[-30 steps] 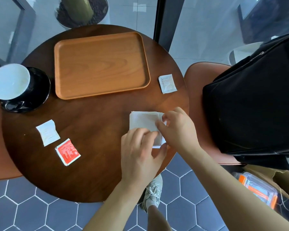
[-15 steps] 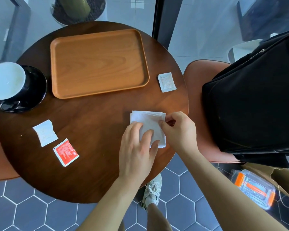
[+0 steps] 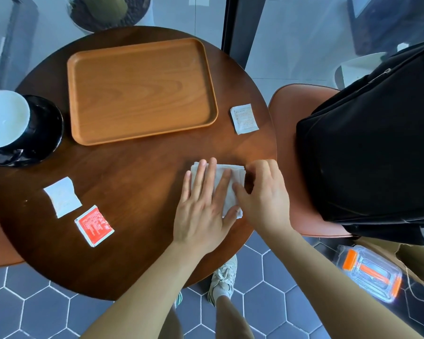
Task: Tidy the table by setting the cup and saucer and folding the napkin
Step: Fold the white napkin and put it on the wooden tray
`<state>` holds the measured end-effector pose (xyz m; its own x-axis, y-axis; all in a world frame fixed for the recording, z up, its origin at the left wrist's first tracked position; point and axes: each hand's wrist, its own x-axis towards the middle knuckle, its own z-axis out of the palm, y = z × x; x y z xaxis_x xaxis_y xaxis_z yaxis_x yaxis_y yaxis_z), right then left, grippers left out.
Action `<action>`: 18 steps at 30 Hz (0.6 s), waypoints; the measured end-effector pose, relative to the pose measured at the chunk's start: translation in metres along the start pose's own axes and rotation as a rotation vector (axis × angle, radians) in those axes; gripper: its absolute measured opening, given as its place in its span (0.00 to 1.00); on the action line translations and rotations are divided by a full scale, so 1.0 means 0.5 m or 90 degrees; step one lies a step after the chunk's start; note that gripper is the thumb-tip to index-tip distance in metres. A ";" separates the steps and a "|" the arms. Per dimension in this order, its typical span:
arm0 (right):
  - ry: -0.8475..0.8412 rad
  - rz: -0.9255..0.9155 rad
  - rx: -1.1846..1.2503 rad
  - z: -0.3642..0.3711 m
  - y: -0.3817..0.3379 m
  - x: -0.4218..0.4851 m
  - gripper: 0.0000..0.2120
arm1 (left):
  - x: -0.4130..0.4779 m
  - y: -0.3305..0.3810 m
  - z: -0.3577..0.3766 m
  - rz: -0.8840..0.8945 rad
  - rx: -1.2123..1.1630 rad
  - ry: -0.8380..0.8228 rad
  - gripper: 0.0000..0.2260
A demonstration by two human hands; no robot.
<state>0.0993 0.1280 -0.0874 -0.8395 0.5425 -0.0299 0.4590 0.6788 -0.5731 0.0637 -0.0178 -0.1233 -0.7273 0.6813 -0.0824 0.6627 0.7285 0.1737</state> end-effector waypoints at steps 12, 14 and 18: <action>-0.133 -0.405 -0.232 0.027 0.123 0.021 0.26 | 0.002 -0.004 0.008 0.018 0.021 0.004 0.34; -0.129 -0.402 -0.244 0.027 0.121 0.020 0.26 | 0.001 -0.008 0.006 0.010 0.015 0.015 0.35; -0.142 -0.386 -0.269 0.028 0.116 0.019 0.27 | -0.001 -0.022 0.008 -0.012 0.021 0.000 0.39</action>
<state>0.1140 0.1653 -0.1325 -0.9977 -0.0671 -0.0003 -0.0660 0.9812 -0.1813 0.0574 -0.0261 -0.1290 -0.7394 0.6678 -0.0858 0.6547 0.7428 0.1396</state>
